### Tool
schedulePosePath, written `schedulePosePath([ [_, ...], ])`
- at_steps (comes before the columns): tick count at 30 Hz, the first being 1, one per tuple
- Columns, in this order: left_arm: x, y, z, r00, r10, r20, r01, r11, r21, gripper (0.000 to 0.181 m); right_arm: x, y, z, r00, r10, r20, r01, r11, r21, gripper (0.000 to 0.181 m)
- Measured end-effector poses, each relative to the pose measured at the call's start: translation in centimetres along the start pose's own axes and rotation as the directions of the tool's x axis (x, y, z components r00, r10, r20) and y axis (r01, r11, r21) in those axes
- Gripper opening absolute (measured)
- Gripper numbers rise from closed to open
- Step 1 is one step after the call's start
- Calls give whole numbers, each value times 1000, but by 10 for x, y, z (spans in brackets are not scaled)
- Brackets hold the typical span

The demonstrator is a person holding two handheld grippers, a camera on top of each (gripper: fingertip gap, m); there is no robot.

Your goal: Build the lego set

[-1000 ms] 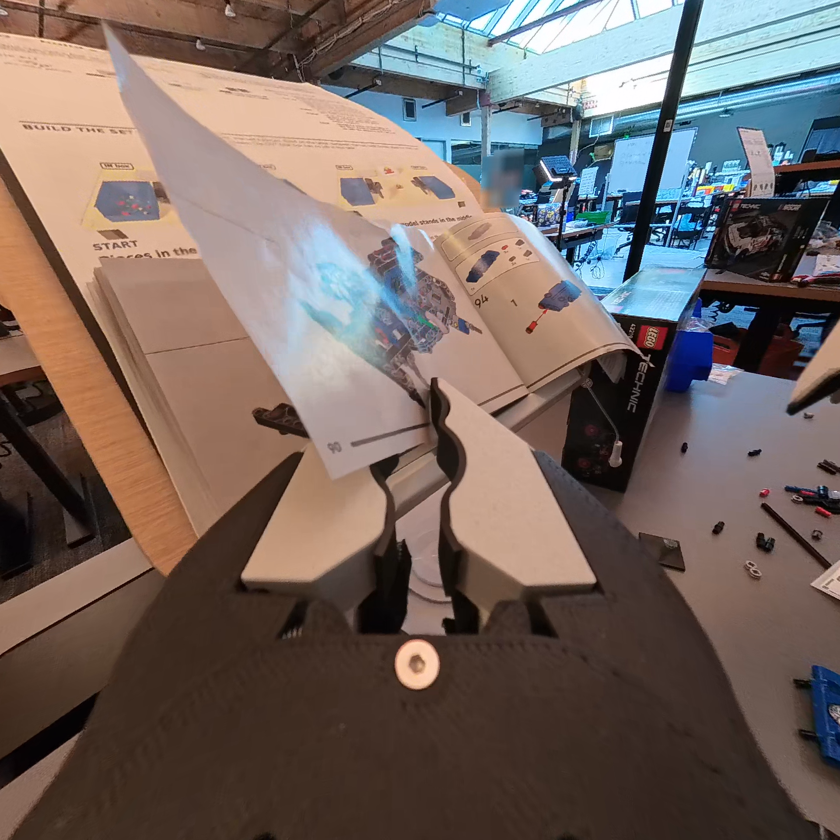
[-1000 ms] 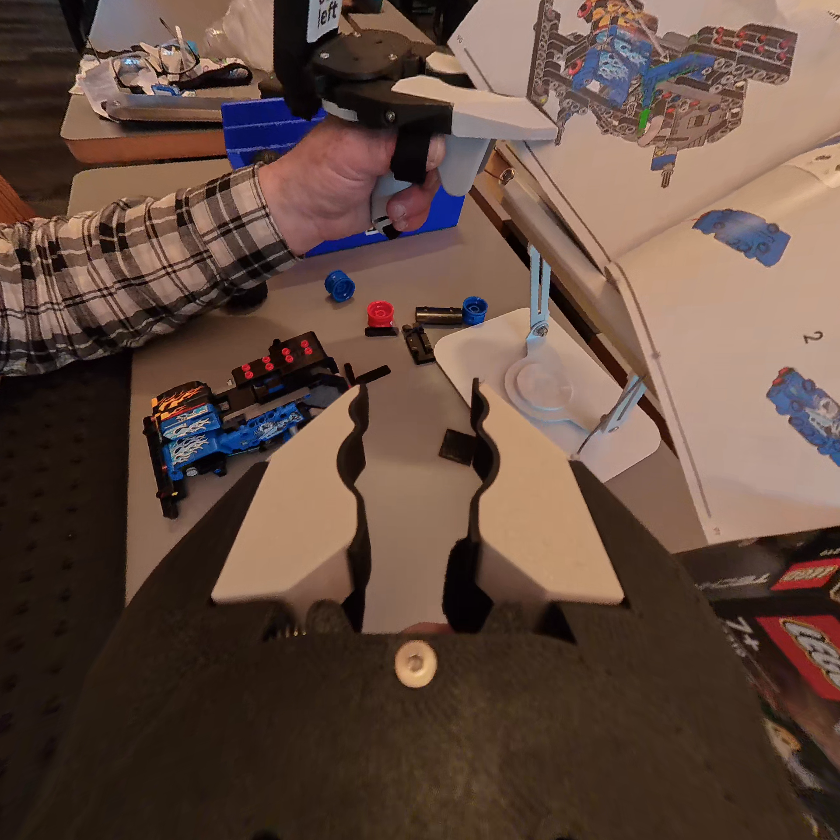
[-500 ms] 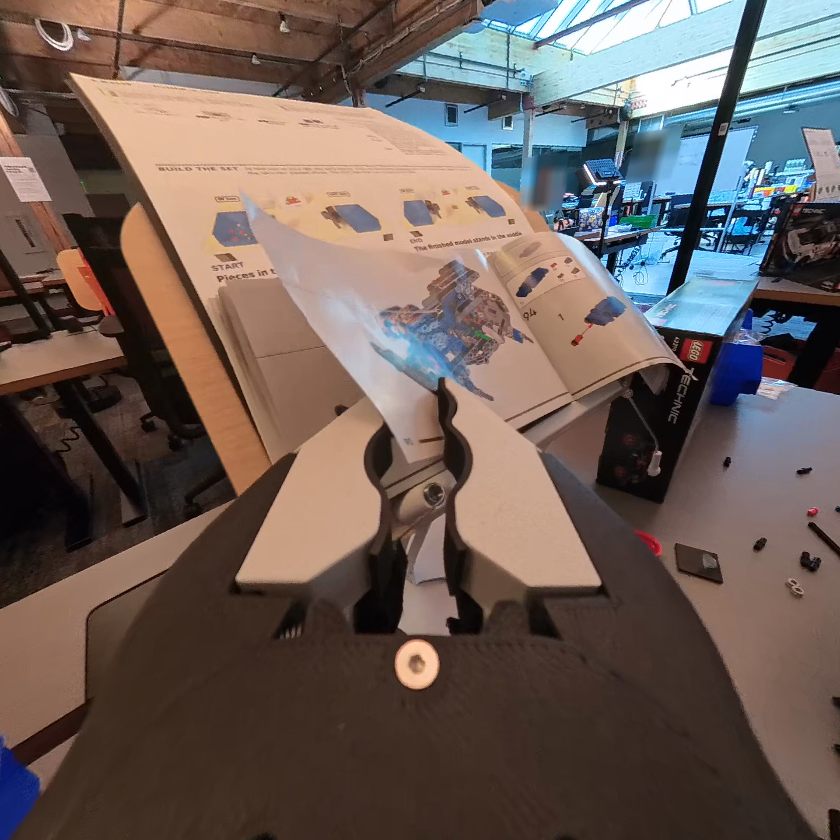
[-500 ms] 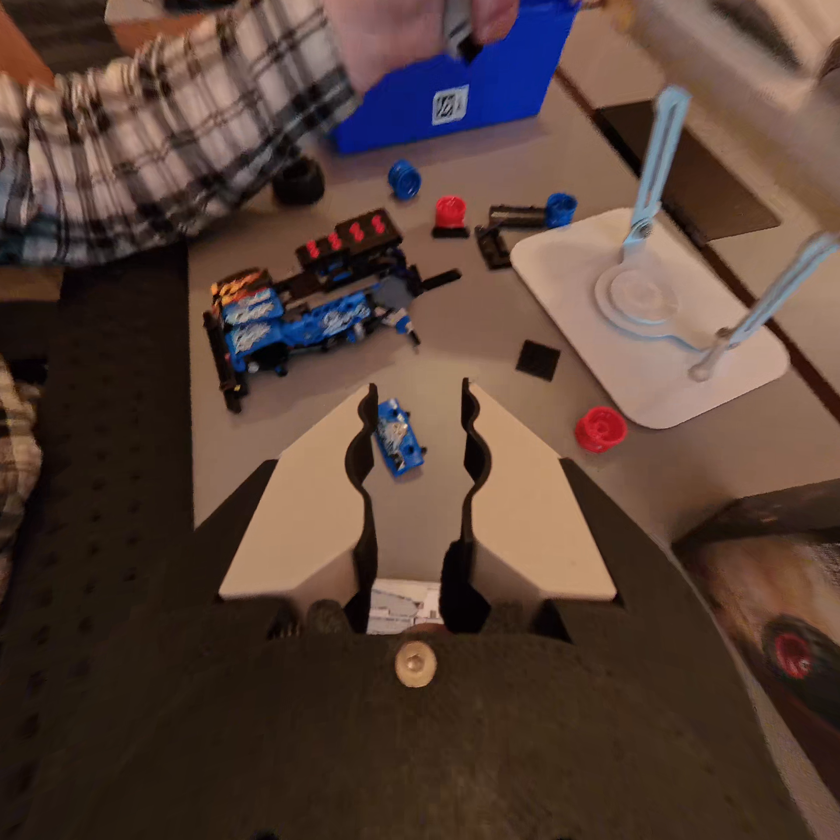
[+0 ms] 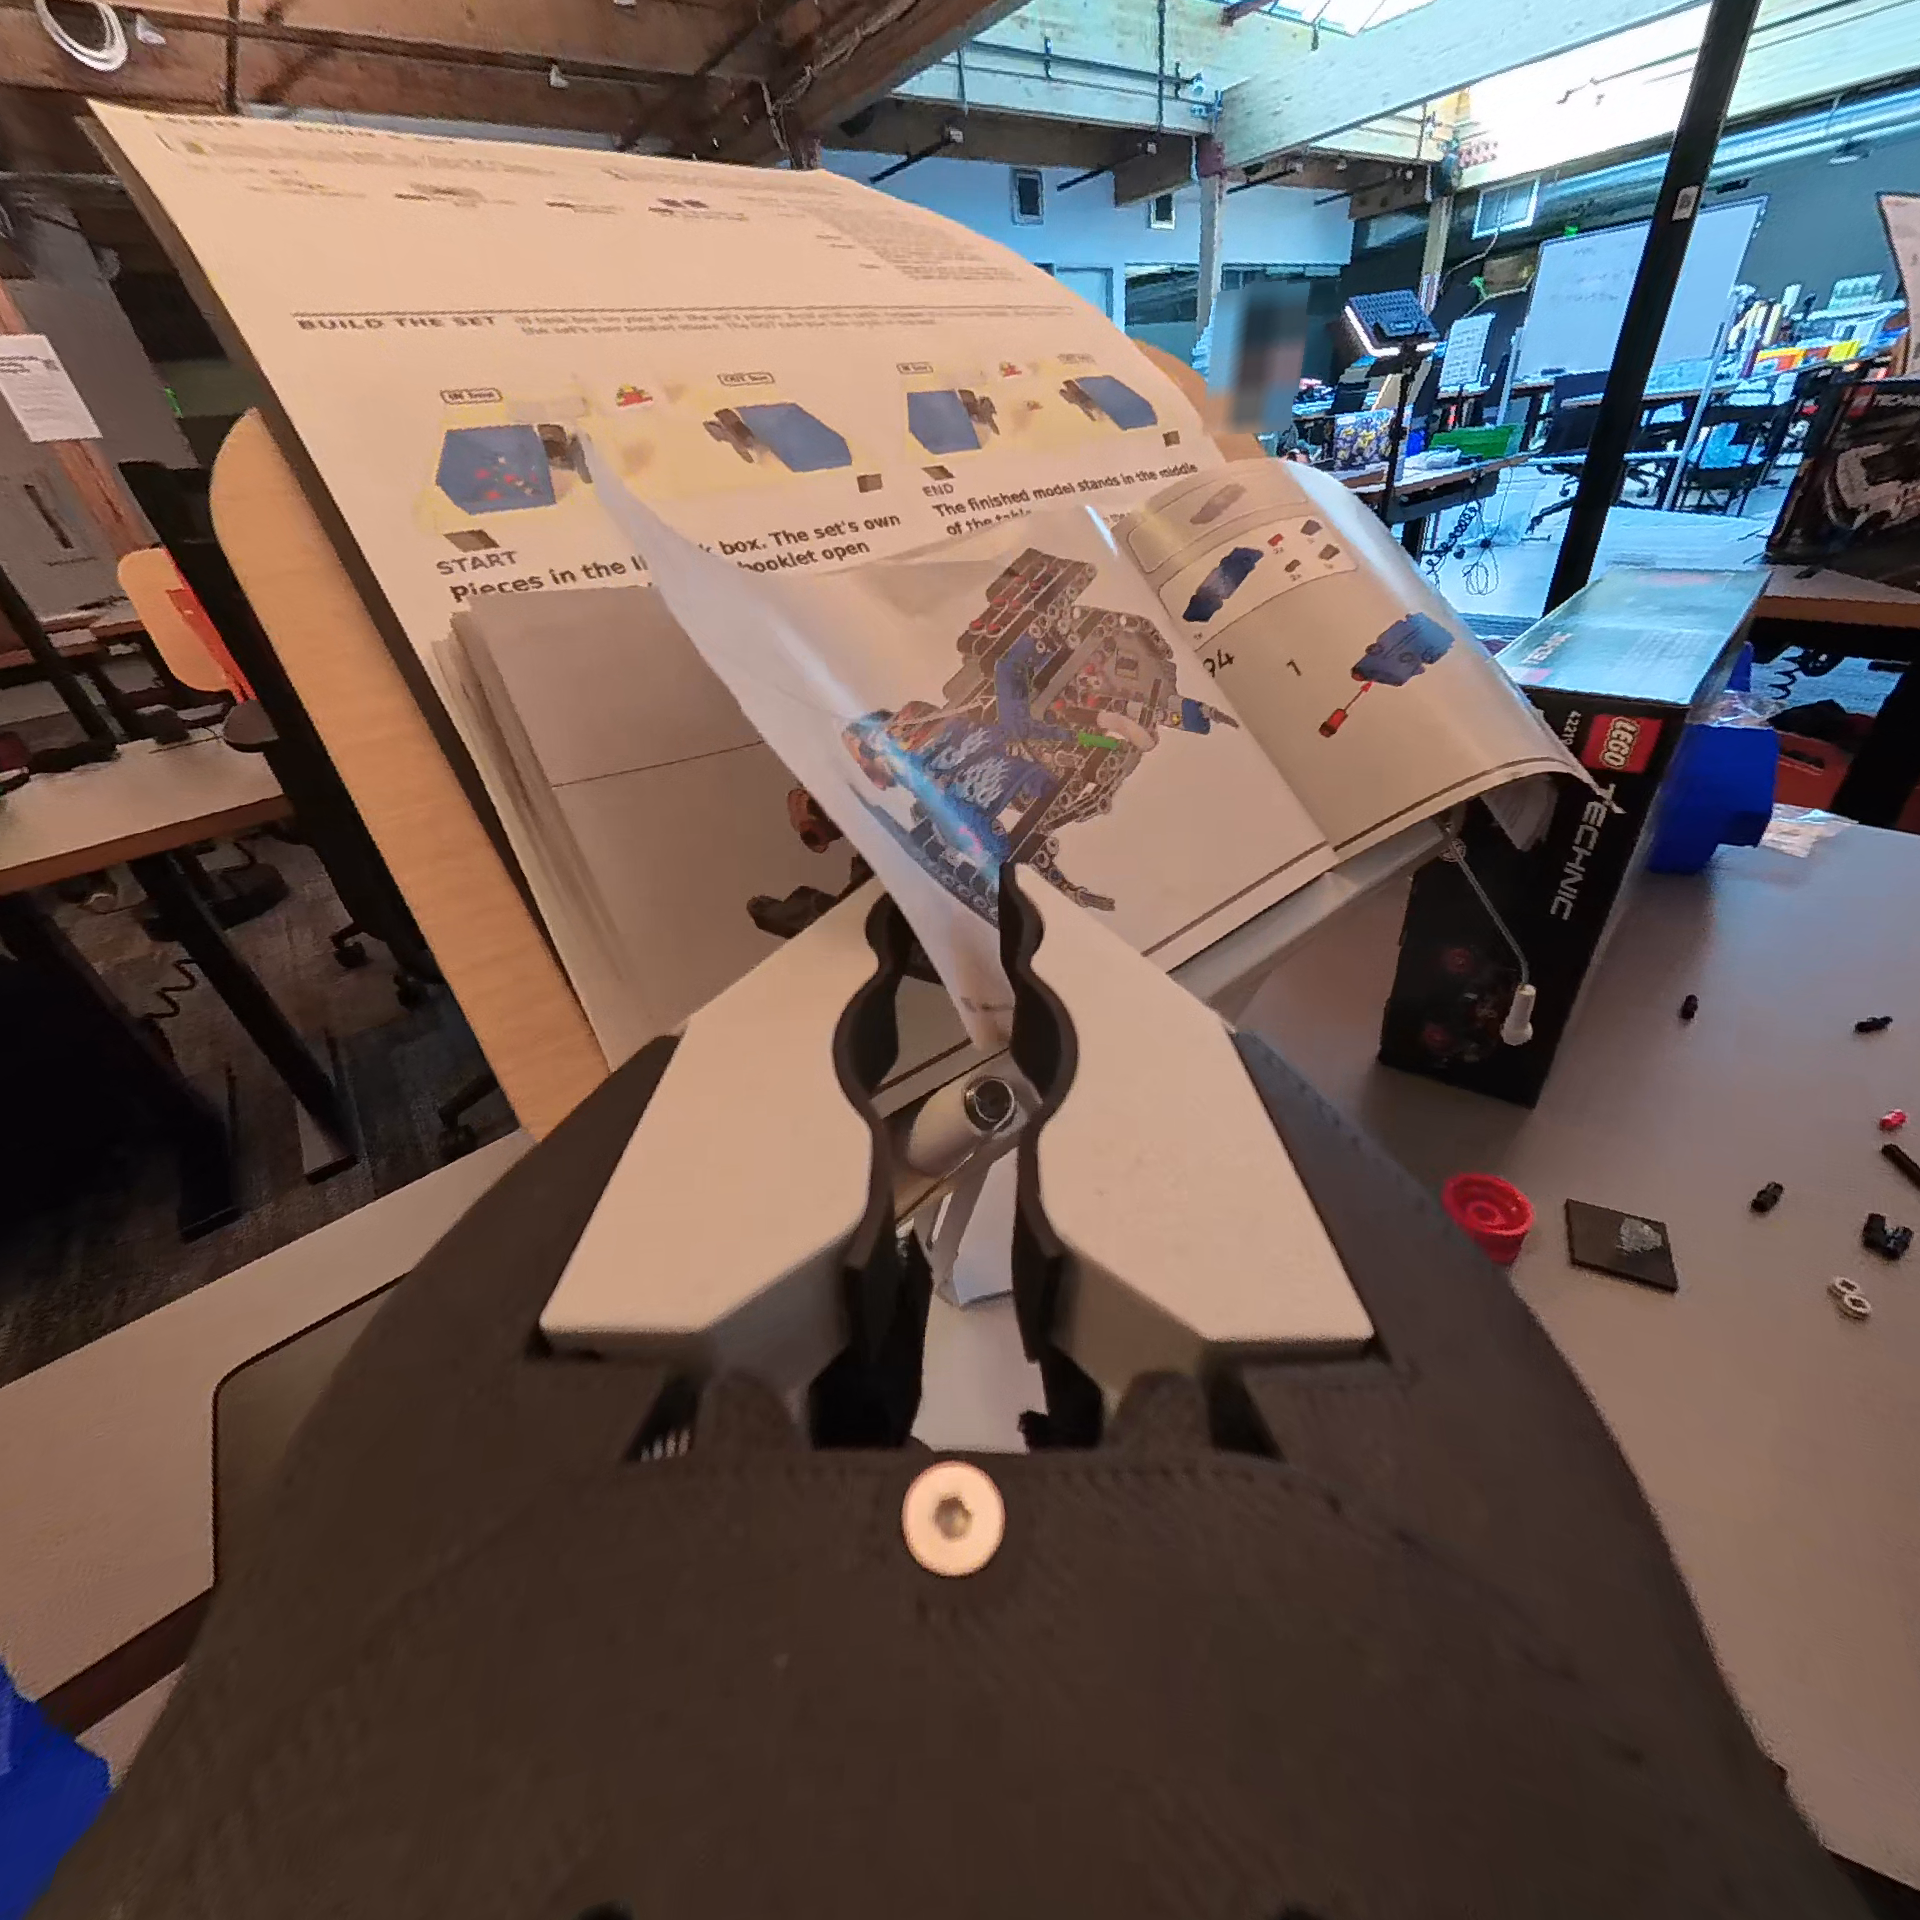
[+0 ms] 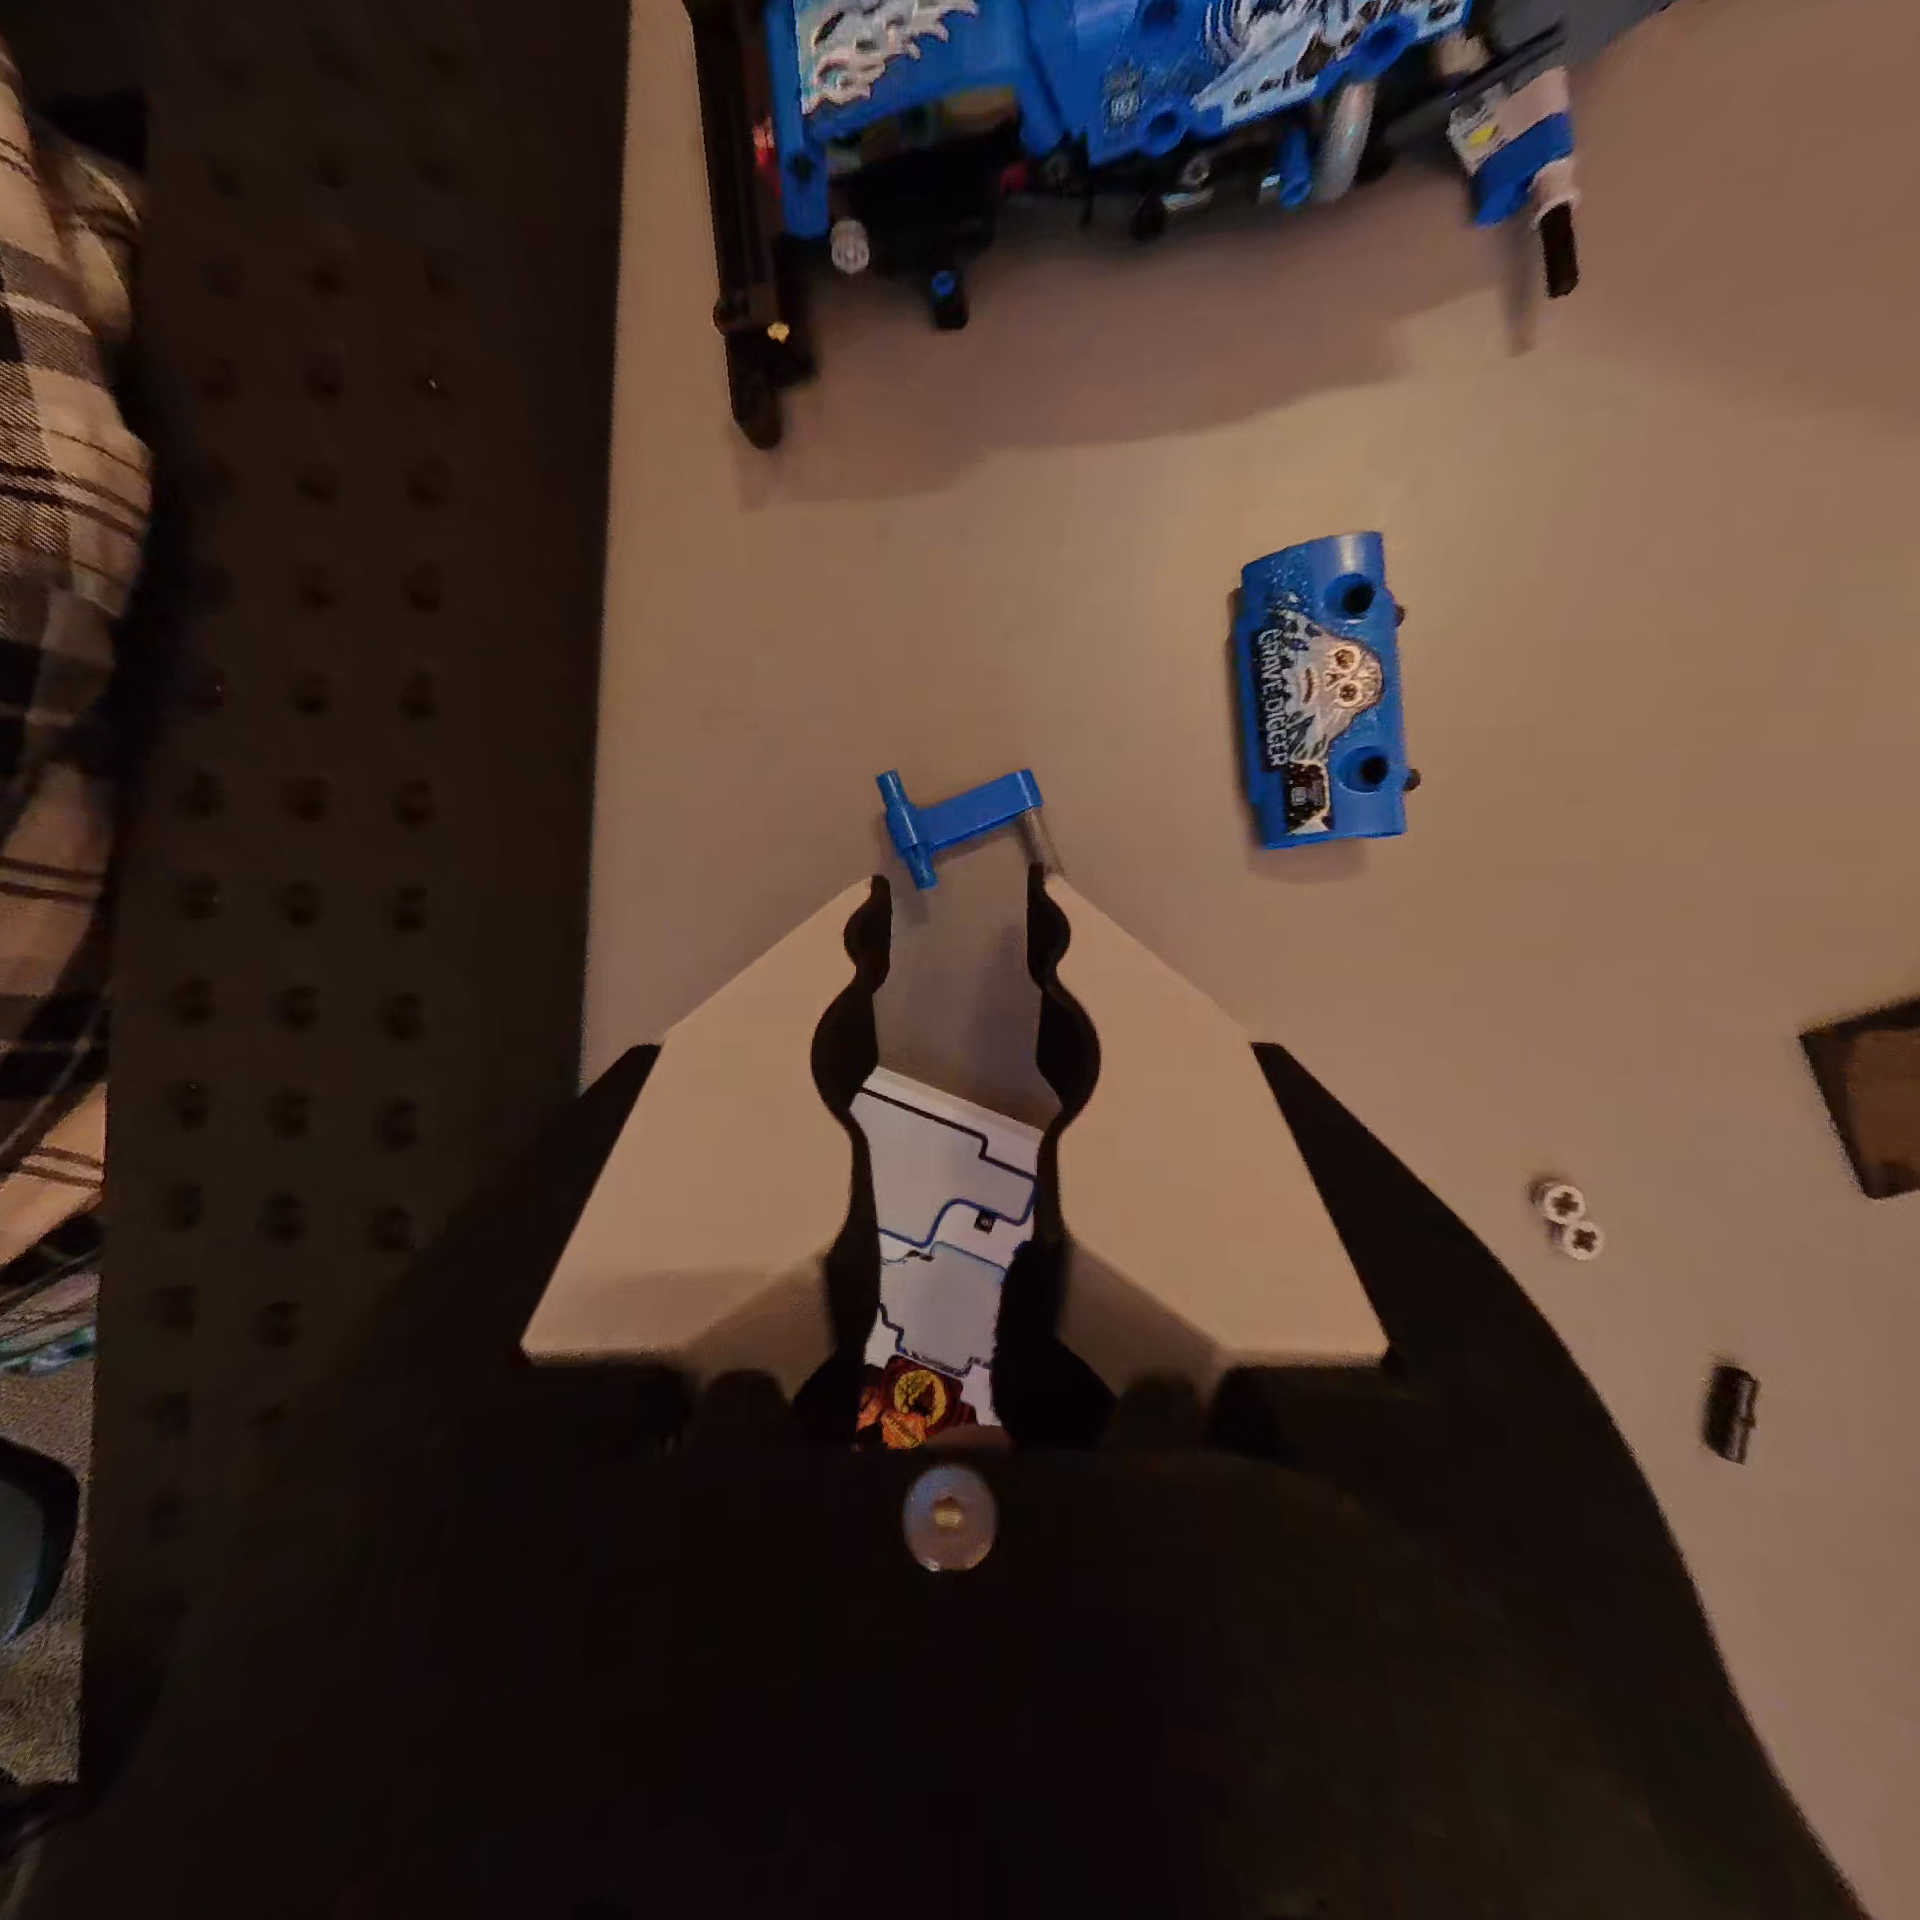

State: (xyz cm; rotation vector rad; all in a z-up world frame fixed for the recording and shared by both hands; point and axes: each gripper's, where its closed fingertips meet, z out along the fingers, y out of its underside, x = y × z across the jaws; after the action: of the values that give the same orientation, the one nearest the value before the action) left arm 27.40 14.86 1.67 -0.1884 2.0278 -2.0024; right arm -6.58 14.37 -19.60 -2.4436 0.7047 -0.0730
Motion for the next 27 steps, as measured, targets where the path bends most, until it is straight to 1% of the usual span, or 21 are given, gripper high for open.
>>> schedulePosePath([
  [8, 2, 3, 2, 1000, 5, -3, -5, 1000, -11, 15, -8, 2, 14, 999, -23, 47, 24, 1000, -17, 17],
  [13, 0, 2, 1, 1000, 3, 1, -3, 1000, -6, 15, -11, 0, 16, 998, -39, 58, 39, 999, -5, 4],
  [17, -1, 3, 1, 1000, 4, 4, -4, 1000, -6, 14, -10, -5, 13, 998, -37, 57, 35, 999, 36, 3],
  [22, -2, 2, 0, 1000, 11, 9, -11, 1000, -4, 14, -8, -8, 13, 998, -41, 52, 38, 998, 57, 2],
  [27, -3, -1, -1, 999, 45, 28, -45, 999, -10, 15, -7, -11, 12, 998, -43, 48, 39, 996, 83, 2],
])
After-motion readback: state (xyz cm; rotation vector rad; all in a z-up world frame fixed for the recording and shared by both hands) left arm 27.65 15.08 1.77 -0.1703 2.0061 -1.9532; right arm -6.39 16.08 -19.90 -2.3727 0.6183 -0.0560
